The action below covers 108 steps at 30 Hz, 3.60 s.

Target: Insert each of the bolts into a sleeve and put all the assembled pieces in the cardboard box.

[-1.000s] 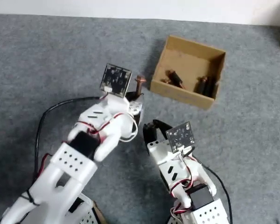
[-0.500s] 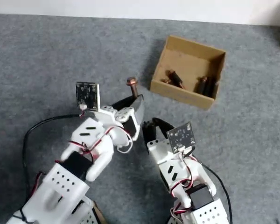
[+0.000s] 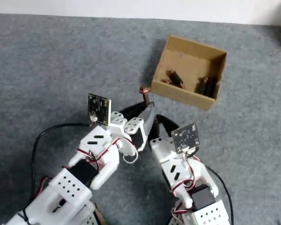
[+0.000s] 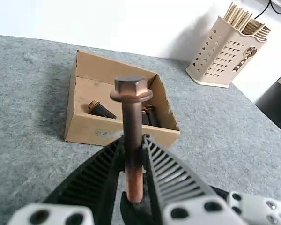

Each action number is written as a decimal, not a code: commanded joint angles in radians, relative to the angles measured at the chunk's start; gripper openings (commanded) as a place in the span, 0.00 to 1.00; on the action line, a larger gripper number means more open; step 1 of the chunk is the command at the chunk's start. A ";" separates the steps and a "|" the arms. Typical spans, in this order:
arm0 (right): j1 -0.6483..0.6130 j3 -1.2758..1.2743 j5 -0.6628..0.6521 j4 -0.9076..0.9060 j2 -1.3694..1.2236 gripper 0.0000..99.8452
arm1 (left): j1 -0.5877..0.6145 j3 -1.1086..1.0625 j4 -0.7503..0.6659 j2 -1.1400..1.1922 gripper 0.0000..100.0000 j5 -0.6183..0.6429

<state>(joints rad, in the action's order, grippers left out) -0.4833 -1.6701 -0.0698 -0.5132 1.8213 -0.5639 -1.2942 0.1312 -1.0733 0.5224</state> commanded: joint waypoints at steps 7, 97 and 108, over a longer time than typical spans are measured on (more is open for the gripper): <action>-0.044 -0.096 0.000 0.025 0.015 0.01 | 0.027 -0.004 -0.081 -0.024 0.00 0.052; 0.504 1.190 0.069 0.148 -1.498 0.01 | 0.456 0.056 0.582 0.378 0.07 -0.325; 0.562 1.343 0.107 0.153 -1.886 0.01 | 0.455 0.051 0.565 0.381 0.07 -0.325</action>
<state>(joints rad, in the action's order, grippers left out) 0.0644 -0.3920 -0.0038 -0.3828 -0.0292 -0.1204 -1.2467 0.7112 -0.6958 0.2048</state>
